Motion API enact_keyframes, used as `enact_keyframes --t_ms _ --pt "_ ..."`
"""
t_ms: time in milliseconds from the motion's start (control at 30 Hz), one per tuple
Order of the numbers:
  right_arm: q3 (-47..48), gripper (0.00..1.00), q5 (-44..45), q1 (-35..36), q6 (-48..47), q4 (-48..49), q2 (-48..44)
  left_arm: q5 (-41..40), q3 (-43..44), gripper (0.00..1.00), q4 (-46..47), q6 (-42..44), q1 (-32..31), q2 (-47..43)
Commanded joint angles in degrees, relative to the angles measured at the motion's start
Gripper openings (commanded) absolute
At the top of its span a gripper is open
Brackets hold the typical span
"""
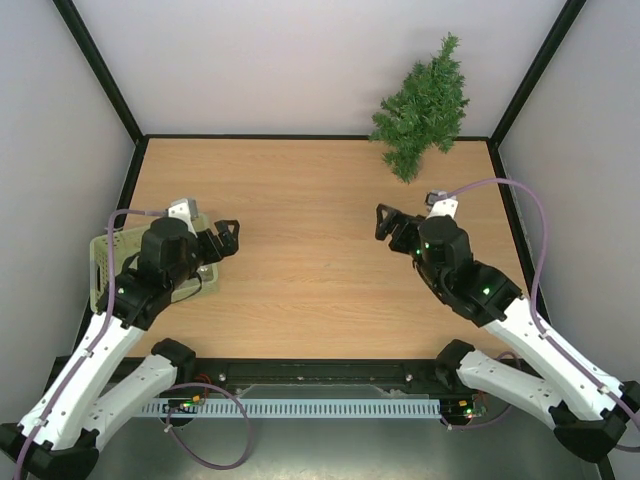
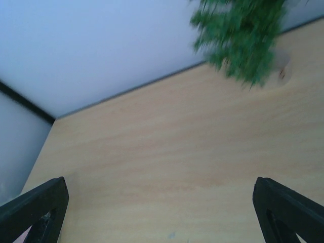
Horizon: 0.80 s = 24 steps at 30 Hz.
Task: Decorate the small christmas tree
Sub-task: Move the christmas tree to the center of the board.
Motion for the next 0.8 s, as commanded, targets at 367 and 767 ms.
enact_keyframes --t_ms 367,767 --pt "22.12 0.98 24.14 -10.04 -28.26 24.74 27.59 9.89 -0.57 1.0 -1.65 3.4 -0.12 -2.26" --pt "37.24 0.98 22.2 -23.42 -37.32 32.89 46.36 12.35 -1.98 1.0 -3.01 0.39 -0.12 -10.54"
